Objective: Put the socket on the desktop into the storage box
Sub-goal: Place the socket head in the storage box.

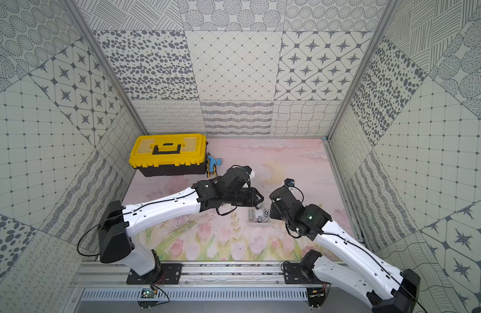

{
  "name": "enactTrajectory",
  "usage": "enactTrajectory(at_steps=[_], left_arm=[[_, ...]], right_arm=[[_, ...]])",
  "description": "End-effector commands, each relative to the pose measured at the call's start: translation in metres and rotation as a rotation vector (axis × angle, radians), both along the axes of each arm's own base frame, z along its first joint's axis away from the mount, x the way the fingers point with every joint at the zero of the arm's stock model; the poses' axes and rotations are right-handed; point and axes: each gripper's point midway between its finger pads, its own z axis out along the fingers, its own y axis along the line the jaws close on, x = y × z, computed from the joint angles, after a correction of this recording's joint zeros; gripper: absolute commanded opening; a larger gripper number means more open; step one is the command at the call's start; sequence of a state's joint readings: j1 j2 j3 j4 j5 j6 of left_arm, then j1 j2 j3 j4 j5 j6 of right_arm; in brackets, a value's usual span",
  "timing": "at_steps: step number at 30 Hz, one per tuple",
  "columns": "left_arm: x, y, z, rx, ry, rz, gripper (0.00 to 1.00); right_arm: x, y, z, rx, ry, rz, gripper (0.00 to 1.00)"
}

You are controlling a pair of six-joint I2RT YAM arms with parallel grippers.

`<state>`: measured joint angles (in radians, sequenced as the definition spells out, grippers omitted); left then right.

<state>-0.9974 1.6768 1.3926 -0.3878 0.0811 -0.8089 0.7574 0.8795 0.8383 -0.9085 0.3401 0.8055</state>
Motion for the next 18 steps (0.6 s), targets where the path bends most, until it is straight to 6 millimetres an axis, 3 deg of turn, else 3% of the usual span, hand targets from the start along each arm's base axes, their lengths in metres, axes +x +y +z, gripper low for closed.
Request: enactTrajectory(at_steps=[1, 6, 18], left_arm=[[-0.009, 0.025, -0.054, 0.324, -0.073, -0.123, 0.00], [-0.005, 0.025, -0.076, 0.383, -0.077, -0.137, 0.00], [-0.010, 0.022, -0.090, 0.393, -0.054, -0.173, 0.00]], right_arm=[[-0.002, -0.004, -0.003, 0.010, 0.004, -0.021, 0.29], [-0.004, -0.005, -0.009, 0.014, 0.023, -0.028, 0.28], [-0.006, -0.007, -0.006, 0.031, 0.009, -0.027, 0.28]])
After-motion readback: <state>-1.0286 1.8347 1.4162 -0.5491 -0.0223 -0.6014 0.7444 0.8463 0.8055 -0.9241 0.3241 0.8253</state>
